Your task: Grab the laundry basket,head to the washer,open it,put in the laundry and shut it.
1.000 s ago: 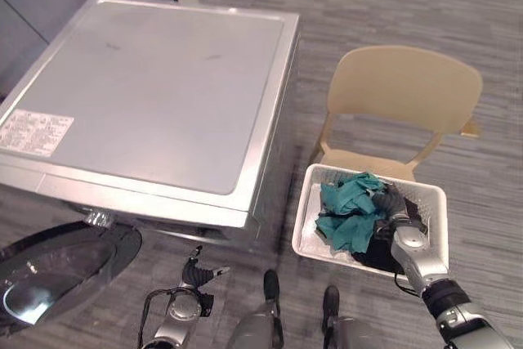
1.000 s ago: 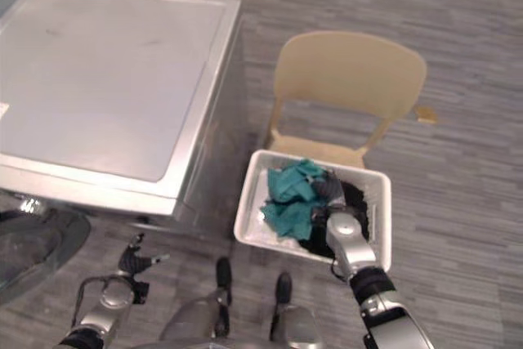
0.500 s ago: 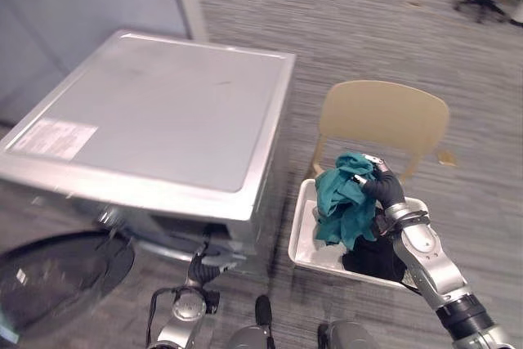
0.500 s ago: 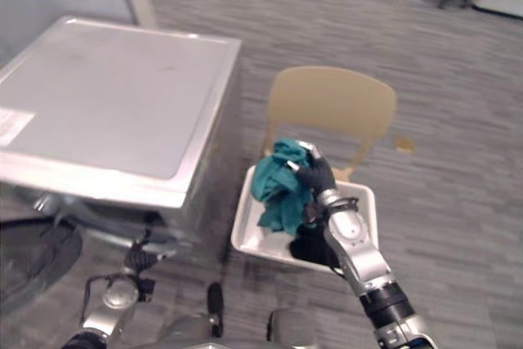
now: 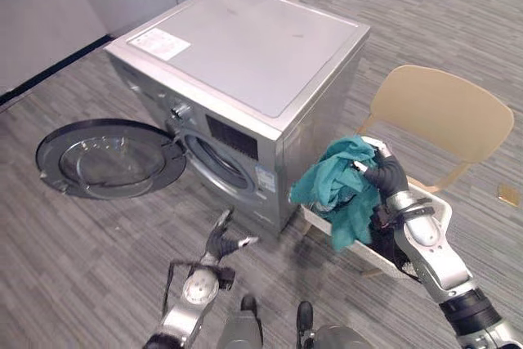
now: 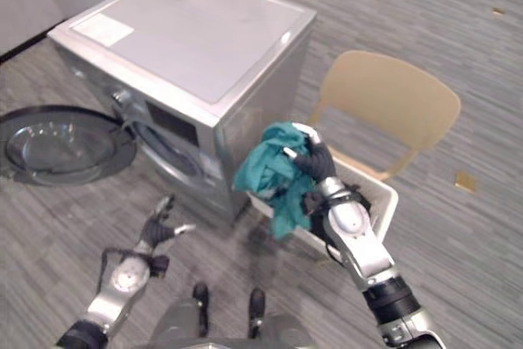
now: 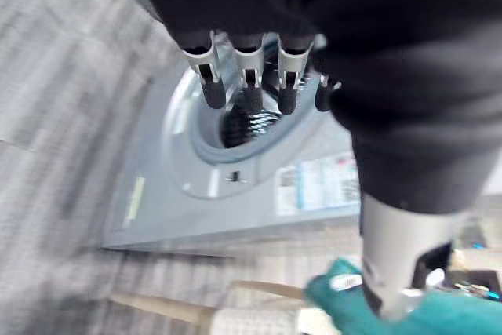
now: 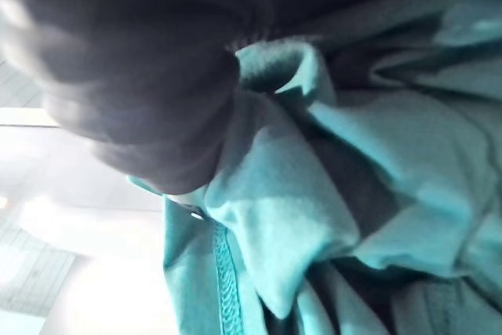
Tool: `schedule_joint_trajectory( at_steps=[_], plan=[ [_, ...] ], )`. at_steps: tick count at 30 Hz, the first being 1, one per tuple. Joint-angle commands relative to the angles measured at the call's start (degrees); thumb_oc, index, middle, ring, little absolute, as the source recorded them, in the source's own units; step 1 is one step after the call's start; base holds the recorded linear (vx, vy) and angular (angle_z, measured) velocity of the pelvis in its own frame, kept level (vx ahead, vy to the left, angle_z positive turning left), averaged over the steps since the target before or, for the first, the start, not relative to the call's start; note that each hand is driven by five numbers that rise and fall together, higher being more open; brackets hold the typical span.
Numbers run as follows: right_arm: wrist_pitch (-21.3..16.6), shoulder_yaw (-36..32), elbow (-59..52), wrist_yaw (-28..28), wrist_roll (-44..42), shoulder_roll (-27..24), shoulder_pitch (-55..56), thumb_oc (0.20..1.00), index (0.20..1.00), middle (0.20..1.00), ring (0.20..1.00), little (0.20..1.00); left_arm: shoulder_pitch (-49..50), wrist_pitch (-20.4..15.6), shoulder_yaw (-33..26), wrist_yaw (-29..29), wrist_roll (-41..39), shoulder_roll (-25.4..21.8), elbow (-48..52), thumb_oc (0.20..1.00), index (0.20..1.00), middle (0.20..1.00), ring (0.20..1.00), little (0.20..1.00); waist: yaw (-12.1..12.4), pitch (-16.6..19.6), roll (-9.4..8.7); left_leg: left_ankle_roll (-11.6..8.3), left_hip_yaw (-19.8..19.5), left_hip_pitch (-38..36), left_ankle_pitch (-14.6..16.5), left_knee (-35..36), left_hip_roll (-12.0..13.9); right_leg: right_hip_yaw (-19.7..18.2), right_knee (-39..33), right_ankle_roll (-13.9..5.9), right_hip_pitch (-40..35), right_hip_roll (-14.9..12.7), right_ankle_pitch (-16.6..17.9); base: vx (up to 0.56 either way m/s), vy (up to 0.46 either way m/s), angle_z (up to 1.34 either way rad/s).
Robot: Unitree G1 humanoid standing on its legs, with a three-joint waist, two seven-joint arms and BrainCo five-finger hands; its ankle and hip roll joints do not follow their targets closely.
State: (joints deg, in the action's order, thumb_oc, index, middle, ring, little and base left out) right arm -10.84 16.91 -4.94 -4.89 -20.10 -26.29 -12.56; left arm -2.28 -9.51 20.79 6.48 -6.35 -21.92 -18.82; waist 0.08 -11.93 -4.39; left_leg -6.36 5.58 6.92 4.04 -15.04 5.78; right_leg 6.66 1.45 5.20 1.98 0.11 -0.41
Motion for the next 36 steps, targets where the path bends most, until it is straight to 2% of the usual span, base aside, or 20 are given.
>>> schedule_joint_trajectory(
  at_steps=[1, 2, 4, 5, 8, 11, 14, 15, 16, 18, 19, 20, 21, 26, 32, 36],
  plan=[
    [-4.9, 0.6, -5.3, 1.2, -1.0, 2.2, -3.1, 0.200, 0.200, 0.200, 0.200, 0.200, -4.0, -4.9, 4.5, -0.4, 4.5, -2.3, 5.1, 1.000, 1.000, 1.000, 1.000, 1.000, -0.5, 4.9, -0.51, 2.98, 2.1, -1.4, -1.6, 9.3, -1.4, -0.3, 1.8, -9.26, -2.8, -2.8, -7.4, 0.09, 0.175, 0.65],
    [-5.1, 2.9, -6.5, 1.3, -1.7, 3.0, -5.4, 0.200, 0.200, 0.200, 0.200, 0.200, -6.6, -5.4, 7.7, 0.2, 7.3, -2.1, 6.8, 1.000, 1.000, 1.000, 1.000, 1.000, -0.6, 5.7, -0.55, 3.19, 1.6, -3.1, -2.1, 13.4, -2.2, 0.1, 1.6, -9.90, -3.1, -3.1, -6.9, 0.10, 0.205, 0.56],
    [-5.3, 3.8, -6.8, 1.2, -2.3, 3.4, -6.6, 0.200, 0.200, 0.200, 0.200, 0.200, -7.9, -5.6, 9.1, 0.3, 8.3, -2.0, 7.2, 1.000, 1.000, 1.000, 1.000, 1.000, -0.7, 5.8, -0.67, 3.32, 1.5, -3.6, -2.3, 14.3, -2.5, 0.2, 1.8, -10.12, -3.2, -3.3, -6.8, 0.05, 0.139, 0.19],
    [-5.4, 6.8, -7.3, 1.0, -3.0, 5.0, -9.8, 0.200, 0.200, 0.200, 0.200, 0.200, -11.1, -5.6, 12.0, 1.0, 10.1, -1.3, 8.0, 1.000, 1.000, 1.000, 1.000, 1.000, -0.8, 6.3, -0.96, 3.69, 1.8, -4.4, -2.3, 15.6, -2.9, 0.0, 1.9, -10.52, -3.0, -3.6, -6.5, 0.01, 0.107, -0.15],
    [-5.5, 8.3, -7.6, 0.4, -3.4, 6.1, -11.5, 0.200, 0.200, 0.200, 0.200, 0.200, -13.1, -5.4, 13.4, 1.7, 10.8, -0.5, 7.9, 1.000, 1.000, 1.000, 1.000, 1.000, -0.8, 6.4, -1.14, 3.92, 2.3, -5.2, -2.3, 16.6, -3.1, -0.3, 2.1, -10.75, -3.0, -3.7, -6.3, 0.02, 0.100, -0.09],
    [-5.1, 13.7, -8.3, -0.5, -5.1, 10.2, -17.2, 0.200, 0.200, 0.200, 0.200, 0.200, -21.0, -4.5, 18.8, 4.2, 12.7, 3.0, 5.9, 1.000, 1.000, 1.000, 1.000, 1.000, -1.0, 7.7, -1.48, 4.66, 3.4, -7.5, -2.8, 20.0, -3.6, -1.2, 3.1, -11.50, -2.6, -3.7, -5.9, 0.03, 0.100, -0.04],
    [-5.0, 15.6, -8.0, -0.8, -6.1, 12.1, -18.9, 0.200, 0.200, 0.200, 0.200, 0.200, -24.9, -4.2, 20.8, 5.4, 13.3, 5.2, 3.5, 1.000, 1.000, 1.000, 1.000, 1.000, -1.2, 8.0, -1.49, 4.72, 3.5, -7.5, -2.7, 20.0, -3.8, -1.3, 3.5, -11.70, -2.5, -3.7, -5.8, 0.01, 0.048, -0.04],
    [-4.9, 16.5, -8.1, -0.7, -6.4, 12.8, -19.2, 0.200, 0.200, 0.200, 0.200, 0.200, -26.0, -4.0, 21.2, 6.1, 13.7, 5.8, 2.7, 0.718, 0.718, 0.718, 0.718, 0.718, -1.4, 8.1, -1.48, 4.80, 3.6, -7.6, -2.7, 20.0, -3.8, -1.3, 3.6, -11.71, -2.5, -3.7, -5.8, 0.00, 0.000, 0.00],
    [-4.8, 17.7, -7.8, -0.7, -6.8, 13.2, -19.2, 0.200, 0.200, 0.200, 0.200, 0.200, -27.2, -3.8, 21.2, 7.2, 13.4, 6.4, 1.7, 0.200, 0.200, 0.200, 0.200, 0.200, -1.5, 8.2, -1.37, 4.88, 3.6, -7.9, -2.7, 20.0, -3.8, -1.4, 3.8, -11.76, -2.6, -3.8, -5.8, 0.03, 0.019, 0.01],
    [-4.8, 18.2, -7.5, -0.4, -7.4, 13.5, -18.3, 0.200, 0.200, 0.200, 0.200, 0.200, -27.1, -3.8, 20.8, 7.9, 13.1, 6.4, 1.7, 0.200, 0.200, 0.200, 0.200, 0.200, -1.6, 8.2, -1.16, 4.92, 3.8, -8.1, -2.7, 20.0, -3.8, -1.4, 3.8, -11.78, -2.7, -3.9, -5.7, 0.00, 0.000, 0.00],
    [-4.7, 18.6, -7.6, -0.1, -7.6, 13.5, -17.6, 0.448, 0.448, 0.448, 0.448, 0.448, -26.9, -3.9, 20.4, 8.1, 13.0, 6.1, 2.0, 0.200, 0.200, 0.200, 0.200, 0.200, -1.7, 8.3, -1.03, 4.94, 3.9, -8.2, -2.6, 20.0, -3.9, -1.5, 3.8, -11.76, -2.8, -3.9, -5.7, 0.02, 0.004, -0.04],
    [-4.5, 19.0, -7.4, 0.2, -7.4, 13.2, -17.0, 0.771, 0.771, 0.771, 0.771, 0.771, -26.3, -4.0, 19.8, 8.2, 12.8, 5.6, 2.4, 0.200, 0.200, 0.200, 0.200, 0.200, -1.7, 8.4, -0.89, 4.95, 4.0, -8.4, -2.6, 20.0, -3.9, -1.6, 3.7, -11.73, -3.0, -3.9, -5.8, 0.03, 0.004, -0.04],
    [-4.1, 18.9, -7.5, 0.6, -7.4, 12.6, -15.8, 1.000, 1.000, 1.000, 1.000, 1.000, -25.4, -4.0, 19.0, 8.1, 12.4, 5.0, 3.0, 0.200, 0.200, 0.200, 0.200, 0.200, -1.8, 8.6, -0.71, 4.92, 4.2, -8.6, -2.5, 20.0, -3.8, -1.6, 3.6, -11.69, -3.2, -3.9, -5.8, 0.03, -0.002, -0.03],
    [-3.0, 15.3, -7.6, 2.5, -2.1, 6.9, -9.6, 1.000, 1.000, 1.000, 1.000, 1.000, -18.9, -4.8, 12.9, 7.1, 10.5, 0.9, 6.0, 0.200, 0.200, 0.200, 0.200, 0.200, -2.0, 9.2, -0.28, 4.67, 4.5, -9.5, -2.4, 20.0, -3.5, -1.7, 2.8, -11.64, -4.0, -3.8, -5.7, 0.02, -0.018, -0.05],
    [-3.8, 5.0, -10.5, 1.8, 18.7, -6.5, 2.6, 1.000, 1.000, 1.000, 1.000, 1.000, -5.5, -6.6, 3.5, 3.9, 8.8, -6.1, 9.5, 0.200, 0.200, 0.200, 0.200, 0.200, -2.5, 9.7, 0.46, 4.50, 4.5, -10.2, -2.5, 20.0, -3.2, -1.8, 2.2, -11.80, -4.5, -3.6, -5.8, 0.02, -0.041, -0.03],
    [-2.8, 0.5, -3.7, 1.8, 23.5, -8.5, 12.5, 1.000, 1.000, 1.000, 1.000, 1.000, 2.1, -6.4, -0.8, 2.2, 8.5, -7.5, 4.6, 0.200, 0.200, 0.200, 0.200, 0.200, -2.9, 9.7, 1.07, 4.35, 4.4, -10.4, -2.8, 20.0, -3.0, -1.8, 2.0, -11.84, -4.7, -3.3, -5.9, 0.01, -0.037, -0.03]
  ],
)
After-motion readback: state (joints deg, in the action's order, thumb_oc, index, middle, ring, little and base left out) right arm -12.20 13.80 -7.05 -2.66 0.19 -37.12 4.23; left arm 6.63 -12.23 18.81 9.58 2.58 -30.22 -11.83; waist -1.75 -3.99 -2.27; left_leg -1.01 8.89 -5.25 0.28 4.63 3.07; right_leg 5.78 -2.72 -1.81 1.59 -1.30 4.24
